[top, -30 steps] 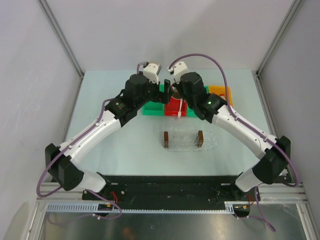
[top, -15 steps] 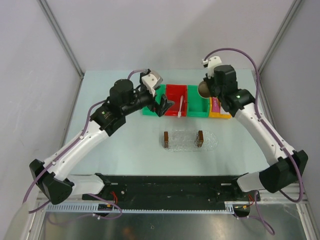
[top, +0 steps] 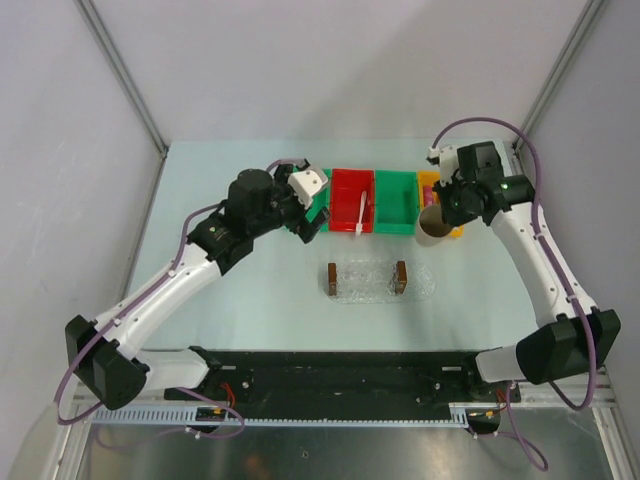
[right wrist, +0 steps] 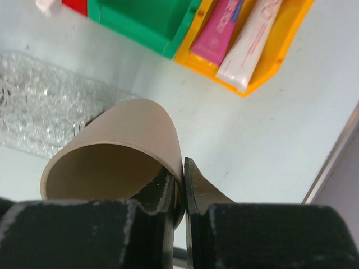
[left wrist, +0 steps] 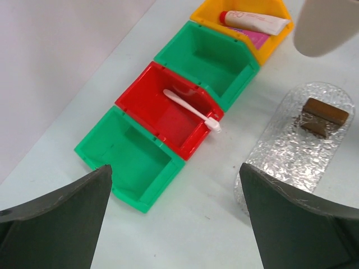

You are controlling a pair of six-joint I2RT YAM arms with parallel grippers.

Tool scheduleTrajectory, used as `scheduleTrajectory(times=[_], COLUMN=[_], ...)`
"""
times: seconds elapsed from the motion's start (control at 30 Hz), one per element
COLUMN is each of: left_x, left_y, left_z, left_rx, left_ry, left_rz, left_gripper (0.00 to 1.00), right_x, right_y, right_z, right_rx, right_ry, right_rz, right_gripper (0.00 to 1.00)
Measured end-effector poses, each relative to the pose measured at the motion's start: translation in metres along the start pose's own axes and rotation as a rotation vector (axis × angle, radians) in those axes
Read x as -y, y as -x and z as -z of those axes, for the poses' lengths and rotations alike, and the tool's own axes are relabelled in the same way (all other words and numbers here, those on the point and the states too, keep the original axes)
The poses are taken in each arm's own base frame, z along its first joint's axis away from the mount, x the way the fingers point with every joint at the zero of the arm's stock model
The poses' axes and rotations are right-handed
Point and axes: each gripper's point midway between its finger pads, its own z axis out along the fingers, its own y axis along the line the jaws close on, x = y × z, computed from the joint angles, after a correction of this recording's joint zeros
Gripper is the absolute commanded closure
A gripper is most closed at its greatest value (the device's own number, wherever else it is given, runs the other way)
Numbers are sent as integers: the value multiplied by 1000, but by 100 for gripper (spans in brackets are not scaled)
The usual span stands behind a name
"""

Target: Prepare toiletry sets of a toothbrush and toothpaste on the tray

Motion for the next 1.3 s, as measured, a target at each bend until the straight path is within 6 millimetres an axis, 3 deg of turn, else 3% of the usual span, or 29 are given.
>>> scheduleTrajectory(times=[0.2, 0.57, 1.0, 1.3], left_x=[-17, -24, -28, -27], left_y=[-8, -27, -30, -34], left_z=[3, 7, 8, 8], left_rx=[-14, -49, -53, -60], left_ry=[44, 64, 72, 67], left_rz=[12, 30, 37, 40], left_gripper=[0, 0, 0, 0], right_x=[-12, -21, -27, -26], right_y=[-27, -83, -113, -107], right_z=[-21, -57, -81, -88], right_rx=[-128, -282, -301, -260], right_ry=[71, 103, 107, 98], right_rz=[10, 19, 18, 19], right_gripper=[100, 100, 100, 100])
